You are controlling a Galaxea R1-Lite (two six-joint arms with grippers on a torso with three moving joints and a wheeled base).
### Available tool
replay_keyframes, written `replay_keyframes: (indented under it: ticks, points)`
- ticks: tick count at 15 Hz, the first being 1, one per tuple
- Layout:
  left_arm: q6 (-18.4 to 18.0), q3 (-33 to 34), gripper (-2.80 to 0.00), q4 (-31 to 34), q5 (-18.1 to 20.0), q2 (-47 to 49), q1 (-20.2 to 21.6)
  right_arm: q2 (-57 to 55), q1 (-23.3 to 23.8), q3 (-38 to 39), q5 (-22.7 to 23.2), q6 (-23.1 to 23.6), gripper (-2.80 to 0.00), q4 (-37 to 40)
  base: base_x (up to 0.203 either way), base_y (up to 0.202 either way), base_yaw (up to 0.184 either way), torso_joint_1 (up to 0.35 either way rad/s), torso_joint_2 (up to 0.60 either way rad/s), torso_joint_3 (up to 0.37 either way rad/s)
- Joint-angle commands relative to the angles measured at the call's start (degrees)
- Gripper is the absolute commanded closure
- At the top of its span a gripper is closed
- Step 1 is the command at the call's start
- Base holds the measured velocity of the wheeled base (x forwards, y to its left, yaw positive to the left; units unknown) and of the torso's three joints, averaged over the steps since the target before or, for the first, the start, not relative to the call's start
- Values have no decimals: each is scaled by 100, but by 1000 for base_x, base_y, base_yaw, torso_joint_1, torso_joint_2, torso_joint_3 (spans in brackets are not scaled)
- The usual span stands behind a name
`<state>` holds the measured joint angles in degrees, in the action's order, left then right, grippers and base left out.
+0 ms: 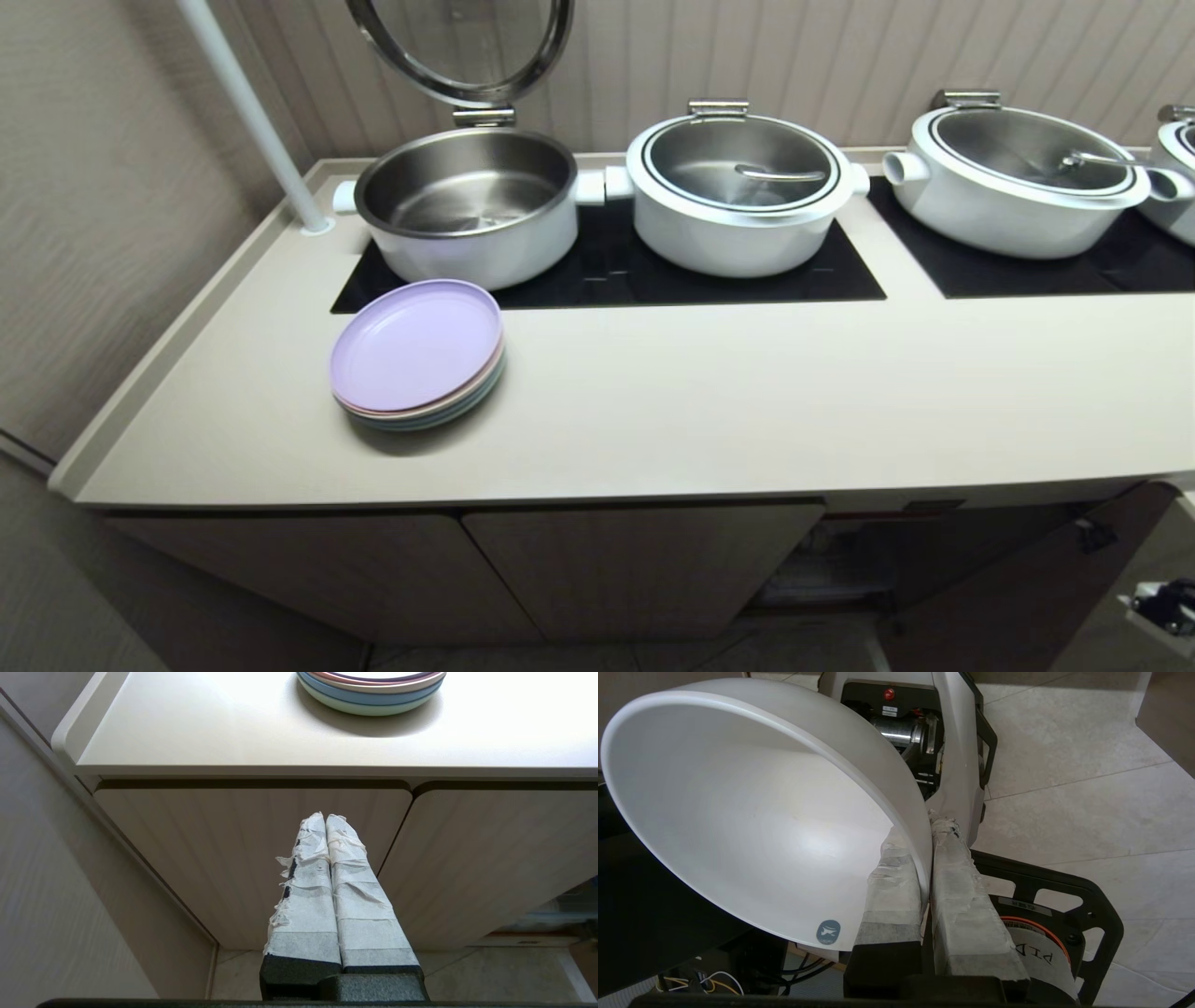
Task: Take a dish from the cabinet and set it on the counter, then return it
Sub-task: Place it on the table
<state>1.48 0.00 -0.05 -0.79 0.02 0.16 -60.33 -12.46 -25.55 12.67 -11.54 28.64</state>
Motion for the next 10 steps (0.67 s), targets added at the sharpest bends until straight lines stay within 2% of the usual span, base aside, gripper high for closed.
replay_keyframes:
  ticks: [1, 10]
  points:
    - [1, 0, 0, -4, 0, -2, 2, -5, -4, 6, 7, -6, 0, 19, 0, 0, 0, 0, 0, 0]
    - [1, 0, 0, 3, 0, -2, 2, -5, -90, -76, 11, 29, 0, 2, 0, 0, 0, 0, 0, 0]
